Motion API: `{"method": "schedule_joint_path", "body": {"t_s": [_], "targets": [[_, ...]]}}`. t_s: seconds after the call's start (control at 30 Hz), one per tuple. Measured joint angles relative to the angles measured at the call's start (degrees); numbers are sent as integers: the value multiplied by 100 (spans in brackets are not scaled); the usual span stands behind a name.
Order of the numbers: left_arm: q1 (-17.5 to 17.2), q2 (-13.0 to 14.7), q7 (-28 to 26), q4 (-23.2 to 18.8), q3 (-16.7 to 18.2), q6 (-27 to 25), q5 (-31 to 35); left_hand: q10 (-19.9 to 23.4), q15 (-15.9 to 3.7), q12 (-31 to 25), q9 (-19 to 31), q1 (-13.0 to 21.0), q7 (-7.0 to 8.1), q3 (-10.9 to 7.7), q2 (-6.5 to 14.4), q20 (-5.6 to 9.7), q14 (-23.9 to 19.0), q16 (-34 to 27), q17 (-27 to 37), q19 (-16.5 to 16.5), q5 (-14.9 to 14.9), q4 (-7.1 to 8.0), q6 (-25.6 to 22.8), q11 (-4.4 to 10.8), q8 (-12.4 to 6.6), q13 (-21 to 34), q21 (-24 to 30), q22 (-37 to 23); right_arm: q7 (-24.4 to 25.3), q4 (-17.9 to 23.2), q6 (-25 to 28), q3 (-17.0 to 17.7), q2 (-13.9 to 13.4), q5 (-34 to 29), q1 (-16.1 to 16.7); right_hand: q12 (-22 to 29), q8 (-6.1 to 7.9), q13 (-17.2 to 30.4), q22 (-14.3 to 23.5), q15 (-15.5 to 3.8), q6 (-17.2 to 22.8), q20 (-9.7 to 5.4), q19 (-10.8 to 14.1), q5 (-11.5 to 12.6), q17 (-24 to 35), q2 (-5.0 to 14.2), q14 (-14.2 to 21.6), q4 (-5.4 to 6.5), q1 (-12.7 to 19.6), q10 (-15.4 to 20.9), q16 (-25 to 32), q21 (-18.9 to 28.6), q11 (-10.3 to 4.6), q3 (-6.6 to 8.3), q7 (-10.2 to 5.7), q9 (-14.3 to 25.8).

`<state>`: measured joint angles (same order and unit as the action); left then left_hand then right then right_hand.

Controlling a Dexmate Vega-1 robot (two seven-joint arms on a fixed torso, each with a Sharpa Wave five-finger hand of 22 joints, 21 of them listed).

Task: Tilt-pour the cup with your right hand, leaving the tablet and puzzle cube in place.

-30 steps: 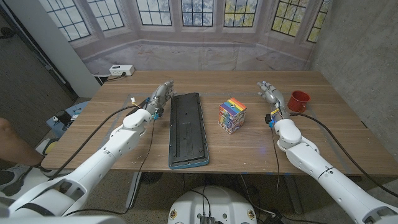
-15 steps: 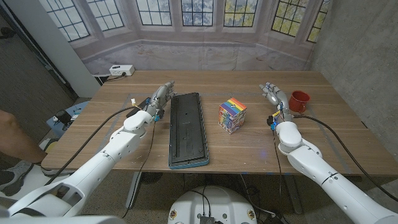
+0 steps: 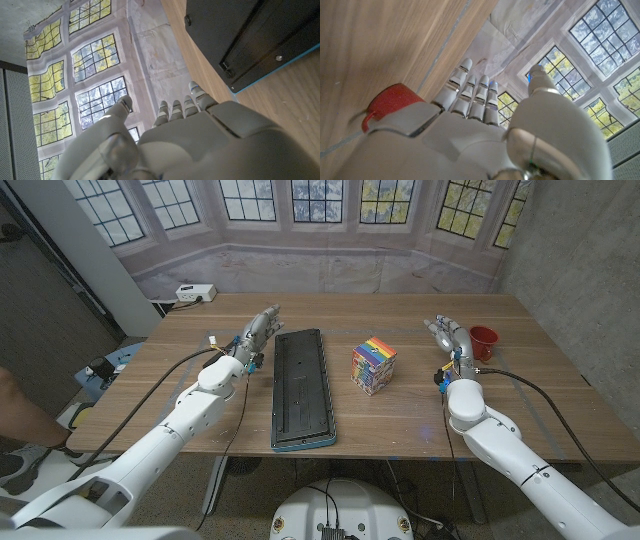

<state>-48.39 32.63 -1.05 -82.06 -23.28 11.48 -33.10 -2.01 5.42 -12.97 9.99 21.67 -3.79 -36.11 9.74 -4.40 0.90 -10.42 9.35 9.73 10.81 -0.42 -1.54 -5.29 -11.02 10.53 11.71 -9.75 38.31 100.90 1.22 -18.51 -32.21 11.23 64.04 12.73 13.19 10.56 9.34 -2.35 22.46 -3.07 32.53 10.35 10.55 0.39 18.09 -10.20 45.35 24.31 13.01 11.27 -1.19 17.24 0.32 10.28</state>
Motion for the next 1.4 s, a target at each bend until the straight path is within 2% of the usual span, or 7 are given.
{"method": "schedule_joint_path", "body": {"t_s": [0.23, 0.27, 0.53, 0.83, 0.93, 1.2, 1.4], "targets": [[-91, 53, 0, -194, 36, 0, 0, 18, 21, 0, 0, 23, 31, 0, -21, 0, -21, 0, 0, 0, 0, -47, -31, 18, 0, 0, 0, 0, 226, 119, 189, 54, 31, -142, 96, 25, 39, 25, 0, 1, 236, -11, 154, 0, 0, -7, 162, 0, 127, 221, 64, 0, -44, 0, -29, 0], [-105, 59, -144, -219, 41, -24, 66, 18, 21, 0, 0, 23, 31, 2, -21, 0, -21, 0, 0, 0, 0, -49, -31, 18, 7, 9, 0, 0, 257, 147, 214, 73, 50, -162, 121, 25, 46, 25, 0, -5, 273, -10, 195, 0, 0, -38, 183, 0, 158, 243, 65, 0, -22, 0, -32, 0], [-253, 118, -290, -459, 95, -72, 78, 18, -10, 0, 0, 83, 31, -8, -8, 31, -51, 0, 0, 31, 22, -118, -31, 18, 27, 29, 0, 0, 514, 238, 468, 124, 90, -325, 182, 59, 45, 25, 1, -23, 426, -11, 317, 0, 27, -47, 328, 0, 272, 391, 66, 0, -58, 0, -42, -1], [-449, 166, -427, -669, 188, -78, 88, 17, 10, 26, 0, 83, 31, -1, -8, 0, -71, 0, 0, 62, 22, -159, -31, 18, 27, 28, 0, 0, 748, 362, 835, 219, 106, -425, 277, 70, 45, 25, 1, 0, 470, -12, 316, 0, 26, -39, 366, 0, 350, 465, 98, 0, -72, 0, -44, -1], [-520, 183, -512, -730, 225, -54, 101, 17, 11, 26, 0, 84, 31, -8, -7, 0, -71, 0, 0, 62, 22, -166, -30, 18, 27, 28, -30, 0, 786, 455, 929, 282, 102, -437, 343, 70, 45, 24, 1, 0, 488, -31, 225, 0, 26, -52, 366, 19, 384, 495, 98, -20, -101, -18, -62, -1], [-713, 256, -565, -898, 337, -32, 104, 28, 10, 26, 0, 135, 31, 9, -4, 0, -71, 0, 1, 62, 22, -182, -31, 28, 27, 28, -39, 0, 962, 503, 1200, 323, 97, -465, 387, 30, 24, 24, 15, -23, 487, 10, 169, 0, 53, -52, 389, 28, 383, 535, 98, -47, -58, -27, -62, -1], [-827, 301, -706, -996, 407, 18, 116, 28, 10, 26, 0, 141, 31, -7, -10, 0, -71, 0, 1, 61, 22, -212, -30, 28, 27, 28, -39, 0, 1101, 547, 1347, 433, 123, -517, 489, 30, 12, 8, 15, -15, 616, -1, 97, 0, 53, -82, 469, 49, 458, 688, 98, -46, -41, -48, 23, -1]]}}
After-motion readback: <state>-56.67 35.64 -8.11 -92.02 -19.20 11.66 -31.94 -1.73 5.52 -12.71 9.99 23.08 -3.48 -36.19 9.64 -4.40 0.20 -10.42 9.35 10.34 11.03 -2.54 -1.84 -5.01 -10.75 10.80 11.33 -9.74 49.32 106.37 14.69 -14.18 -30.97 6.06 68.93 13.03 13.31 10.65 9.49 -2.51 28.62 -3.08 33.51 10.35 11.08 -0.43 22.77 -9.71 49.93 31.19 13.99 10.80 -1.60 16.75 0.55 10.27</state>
